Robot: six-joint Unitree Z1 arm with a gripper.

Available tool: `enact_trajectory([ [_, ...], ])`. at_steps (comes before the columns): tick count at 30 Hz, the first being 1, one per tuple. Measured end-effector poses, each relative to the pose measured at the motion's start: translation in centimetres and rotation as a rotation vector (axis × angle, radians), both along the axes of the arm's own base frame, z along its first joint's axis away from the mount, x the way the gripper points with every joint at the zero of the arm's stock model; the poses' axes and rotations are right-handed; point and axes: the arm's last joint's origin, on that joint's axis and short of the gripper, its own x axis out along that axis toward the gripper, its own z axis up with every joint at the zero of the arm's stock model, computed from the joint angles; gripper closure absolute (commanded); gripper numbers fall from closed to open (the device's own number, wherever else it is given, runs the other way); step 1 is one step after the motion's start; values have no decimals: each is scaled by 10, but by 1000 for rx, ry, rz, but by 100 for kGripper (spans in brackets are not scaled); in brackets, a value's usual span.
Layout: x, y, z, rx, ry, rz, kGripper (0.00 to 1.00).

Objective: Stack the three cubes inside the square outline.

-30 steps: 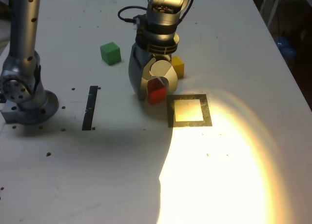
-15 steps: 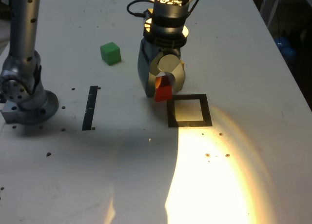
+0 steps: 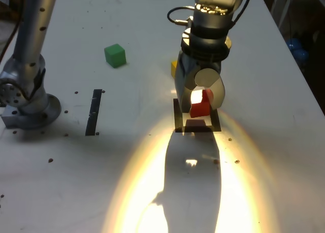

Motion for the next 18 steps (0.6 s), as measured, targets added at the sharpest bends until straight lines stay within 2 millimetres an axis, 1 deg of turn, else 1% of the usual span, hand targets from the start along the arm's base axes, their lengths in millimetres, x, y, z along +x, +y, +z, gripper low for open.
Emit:
enact_trajectory([
  [3, 3, 0, -5, 14, 5, -2, 75],
  [10, 4, 1, -5, 31, 8, -21, 74],
  [18, 3, 4, -8, 53, 45, -33, 65],
])
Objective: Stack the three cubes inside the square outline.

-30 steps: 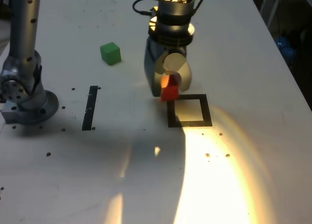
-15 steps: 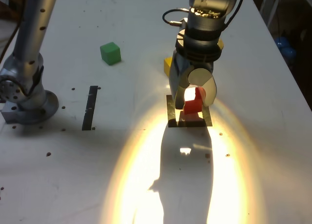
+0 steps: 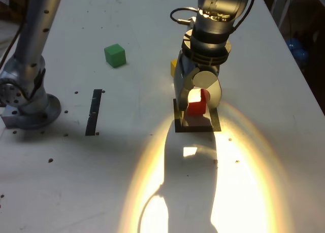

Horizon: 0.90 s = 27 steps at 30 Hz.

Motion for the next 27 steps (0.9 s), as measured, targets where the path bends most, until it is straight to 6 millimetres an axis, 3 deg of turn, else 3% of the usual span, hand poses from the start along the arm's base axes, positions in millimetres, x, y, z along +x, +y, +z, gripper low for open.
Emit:
enact_trajectory([
  [9, -2, -1, 8, -16, 39, -12, 47],
  [21, 2, -1, 0, -23, 55, -17, 41],
  [27, 4, -1, -1, -28, 53, -28, 22],
])
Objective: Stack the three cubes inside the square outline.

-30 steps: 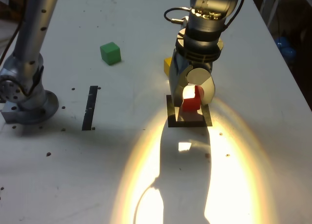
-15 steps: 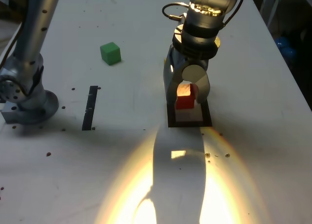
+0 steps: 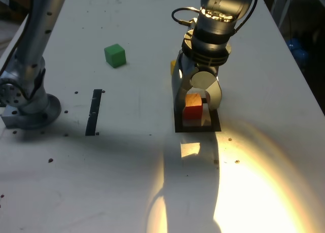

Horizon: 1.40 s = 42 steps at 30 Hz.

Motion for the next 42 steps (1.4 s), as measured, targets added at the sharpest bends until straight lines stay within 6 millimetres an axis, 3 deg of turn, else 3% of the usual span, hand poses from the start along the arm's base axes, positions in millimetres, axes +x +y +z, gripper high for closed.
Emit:
enact_trajectory([
  [4, -5, 0, 13, 0, -30, -11, 10],
  [8, -22, 2, 44, 7, -79, -20, 8],
  [12, -35, 8, 60, 22, -89, -21, 7],
  [14, -44, 16, 69, 40, -93, -16, 7],
  [18, -60, 52, 89, 71, -121, 41, 7],
  [26, -69, 132, 79, 87, -84, 232, 7],
  [34, -51, 140, 41, 35, -25, 243, 8],
  [42, -42, 138, 36, 38, -19, 265, 9],
])
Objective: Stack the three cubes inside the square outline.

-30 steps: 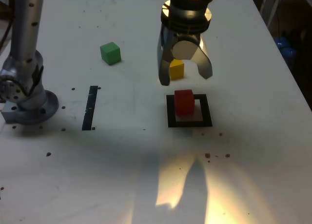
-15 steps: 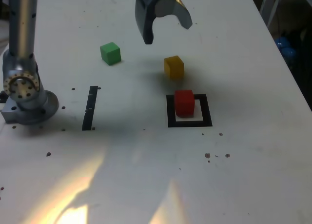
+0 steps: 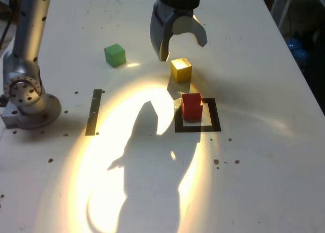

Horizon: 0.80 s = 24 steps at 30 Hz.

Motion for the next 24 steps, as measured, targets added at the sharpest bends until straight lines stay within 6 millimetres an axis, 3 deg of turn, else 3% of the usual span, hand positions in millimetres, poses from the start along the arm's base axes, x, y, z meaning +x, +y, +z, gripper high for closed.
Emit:
enact_trajectory([
  [4, 4, 4, -12, -19, 38, 7, 9],
  [18, 8, 4, -27, -16, 35, 7, 10],
  [24, 11, 5, -37, -18, 47, 19, 16],
])
